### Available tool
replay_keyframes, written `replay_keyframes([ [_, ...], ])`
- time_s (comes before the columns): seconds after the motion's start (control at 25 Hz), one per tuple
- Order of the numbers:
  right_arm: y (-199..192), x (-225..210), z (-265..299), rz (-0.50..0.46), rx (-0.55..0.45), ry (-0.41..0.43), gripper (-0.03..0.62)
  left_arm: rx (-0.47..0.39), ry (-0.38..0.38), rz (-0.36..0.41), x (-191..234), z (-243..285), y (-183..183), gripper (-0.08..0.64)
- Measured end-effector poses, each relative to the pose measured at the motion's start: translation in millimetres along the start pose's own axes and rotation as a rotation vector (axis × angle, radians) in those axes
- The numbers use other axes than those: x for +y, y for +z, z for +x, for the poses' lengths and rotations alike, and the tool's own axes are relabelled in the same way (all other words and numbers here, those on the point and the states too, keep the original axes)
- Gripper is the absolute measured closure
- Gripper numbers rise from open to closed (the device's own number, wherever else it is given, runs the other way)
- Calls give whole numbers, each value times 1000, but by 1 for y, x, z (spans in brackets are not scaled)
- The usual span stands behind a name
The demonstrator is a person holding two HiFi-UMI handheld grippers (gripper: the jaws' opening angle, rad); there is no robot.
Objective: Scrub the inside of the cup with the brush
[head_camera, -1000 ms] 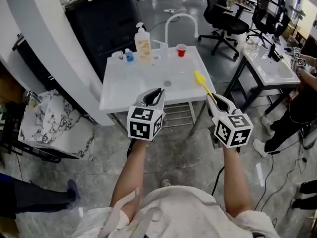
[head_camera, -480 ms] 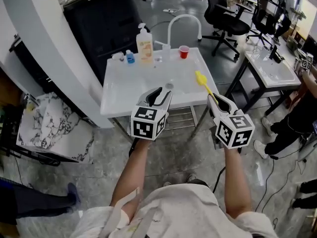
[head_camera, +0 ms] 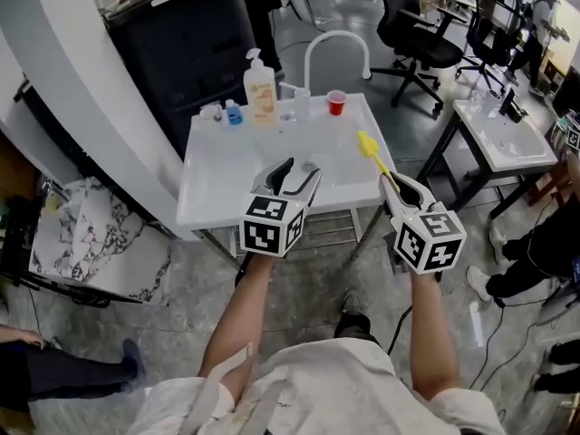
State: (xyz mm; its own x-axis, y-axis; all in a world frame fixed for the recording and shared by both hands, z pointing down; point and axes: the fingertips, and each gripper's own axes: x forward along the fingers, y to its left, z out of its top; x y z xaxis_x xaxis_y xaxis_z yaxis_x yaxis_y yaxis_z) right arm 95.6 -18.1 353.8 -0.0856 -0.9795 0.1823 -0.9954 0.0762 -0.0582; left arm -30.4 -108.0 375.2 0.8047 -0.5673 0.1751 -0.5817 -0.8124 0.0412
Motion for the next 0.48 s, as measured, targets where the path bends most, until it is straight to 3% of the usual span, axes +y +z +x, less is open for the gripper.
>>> replay_keyframes([
  [0.48,15,-93,73,16,28,70,555,16,63,-40,12,103,13,293],
])
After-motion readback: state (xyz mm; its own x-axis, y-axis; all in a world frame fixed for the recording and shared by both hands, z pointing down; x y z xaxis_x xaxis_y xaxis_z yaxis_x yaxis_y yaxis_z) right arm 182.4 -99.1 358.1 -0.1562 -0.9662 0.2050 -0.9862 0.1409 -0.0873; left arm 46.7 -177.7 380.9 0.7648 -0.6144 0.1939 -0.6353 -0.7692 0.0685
